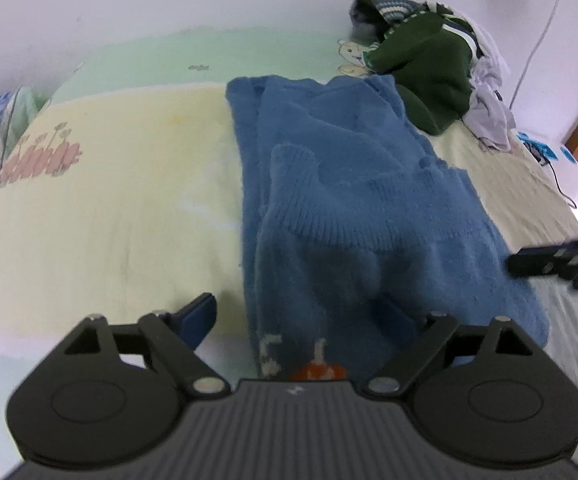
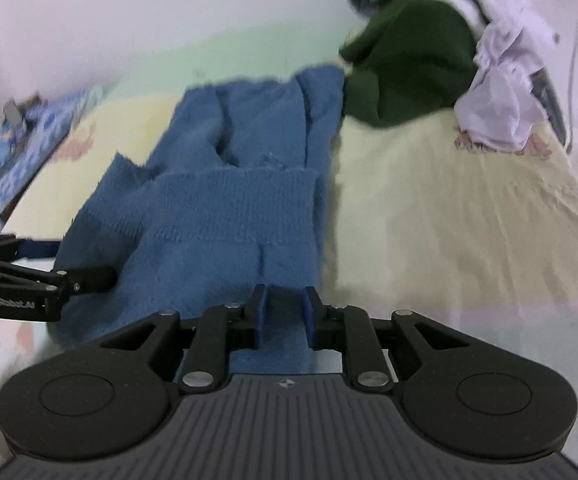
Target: Fold clothes
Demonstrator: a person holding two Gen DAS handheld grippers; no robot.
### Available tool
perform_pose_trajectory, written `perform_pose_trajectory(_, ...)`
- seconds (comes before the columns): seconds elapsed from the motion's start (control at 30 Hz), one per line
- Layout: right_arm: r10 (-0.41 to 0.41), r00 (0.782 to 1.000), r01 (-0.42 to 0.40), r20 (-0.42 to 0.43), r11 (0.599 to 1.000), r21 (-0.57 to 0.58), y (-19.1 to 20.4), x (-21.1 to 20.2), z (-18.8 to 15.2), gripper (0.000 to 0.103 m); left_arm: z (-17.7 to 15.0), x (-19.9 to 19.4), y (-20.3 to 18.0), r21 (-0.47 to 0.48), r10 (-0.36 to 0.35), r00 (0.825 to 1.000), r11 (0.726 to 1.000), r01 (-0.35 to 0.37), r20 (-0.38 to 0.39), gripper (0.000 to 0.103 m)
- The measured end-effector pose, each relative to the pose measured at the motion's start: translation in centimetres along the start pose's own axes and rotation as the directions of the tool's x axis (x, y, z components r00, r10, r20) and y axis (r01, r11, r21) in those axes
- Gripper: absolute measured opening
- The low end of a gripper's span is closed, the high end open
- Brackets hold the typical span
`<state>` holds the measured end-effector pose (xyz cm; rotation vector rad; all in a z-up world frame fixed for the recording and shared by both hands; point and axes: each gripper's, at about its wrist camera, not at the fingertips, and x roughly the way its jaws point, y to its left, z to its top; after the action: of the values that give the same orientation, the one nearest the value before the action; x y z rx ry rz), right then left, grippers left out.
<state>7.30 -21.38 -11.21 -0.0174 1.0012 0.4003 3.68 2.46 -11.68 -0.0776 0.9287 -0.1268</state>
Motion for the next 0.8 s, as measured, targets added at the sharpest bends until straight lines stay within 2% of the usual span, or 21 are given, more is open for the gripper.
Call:
perform_pose_trajectory(0.07, 0.006, 0.996, -0.015, -0.091, 0.995, -0.098, -0.5, -1.0, 2.4, 0.018, 0.4, -0.1, -0.2, 0.032, 0.008, 1.000, 0.999, -0.008, -0.006, 0.091)
perform_pose_trajectory(0.13, 0.008, 0.982, -0.039, -0.189, 0.986, -0.160, -1.3, -1.7, 4.0, 0.020, 0.8, -0.4, -0.3, 0.069, 0.023, 1.000, 0.997, -0.022, -0.009, 0.090)
perform_pose_trajectory(0.23, 0.010, 0.940, -0.084, -0.341, 0.975, -0.204, -2.7, -2.3, 5.2, 0.020, 1.5, -1.0, -0.5, 0.110, 0.066, 0.998, 0.992, -0.066, -0.003, 0.090)
perform_pose_trajectory(0.27, 0.000, 0.930, -0.088, -0.368, 0.971, -0.223, -3.0, -2.2, 4.7, 0.020, 1.5, -1.3, -0.4, 0.126, 0.085, 0.996, 0.988, -0.084, -0.001, 0.090)
perform_pose_trajectory(0.33, -0.007, 0.935, -0.076, -0.355, 0.972, -0.220, -3.4, -1.9, 3.4, 0.022, 1.5, -2.0, -0.4, 0.159, 0.120, 0.993, 0.980, -0.119, 0.005, 0.095)
perform_pose_trajectory(0.43, 0.131, 0.944, -0.161, -0.301, 0.984, -0.078, -3.9, -1.3, 1.0, 0.023, 1.1, -3.0, 0.0, 0.190, 0.153, 0.988, 0.970, -0.151, 0.005, 0.099)
perform_pose_trajectory(0.5, 0.214, 0.949, -0.215, -0.232, 0.976, 0.021, -3.9, -0.9, -0.9, 0.026, 0.4, -3.2, 0.5, 0.172, 0.137, 0.990, 0.976, -0.131, -0.024, 0.099)
perform_pose_trajectory(0.63, 0.256, 0.956, -0.237, -0.142, 0.962, 0.138, -4.5, -0.2, -2.7, 0.026, -0.8, -2.3, 1.5, 0.073, 0.057, 0.994, 0.996, -0.050, -0.090, 0.092)
perform_pose_trajectory(0.7, 0.294, 0.949, -0.266, -0.115, 0.941, 0.208, -5.4, 0.0, -3.3, 0.021, -1.2, -1.6, 1.7, 0.030, 0.039, 0.994, 0.999, -0.036, -0.105, 0.091)
perform_pose_trajectory(0.77, 0.320, 0.942, -0.283, -0.100, 0.919, 0.273, -6.2, 0.2, -3.9, 0.021, -1.5, -1.5, 1.6, 0.009, 0.029, 0.994, 1.000, -0.028, -0.104, 0.089)
perform_pose_trajectory(0.8, 0.331, 0.940, -0.295, -0.086, 0.912, 0.286, -6.4, 0.1, -4.1, 0.022, -1.5, -1.5, 1.9, -0.013, -0.002, 0.994, 1.000, 0.000, -0.111, 0.088)
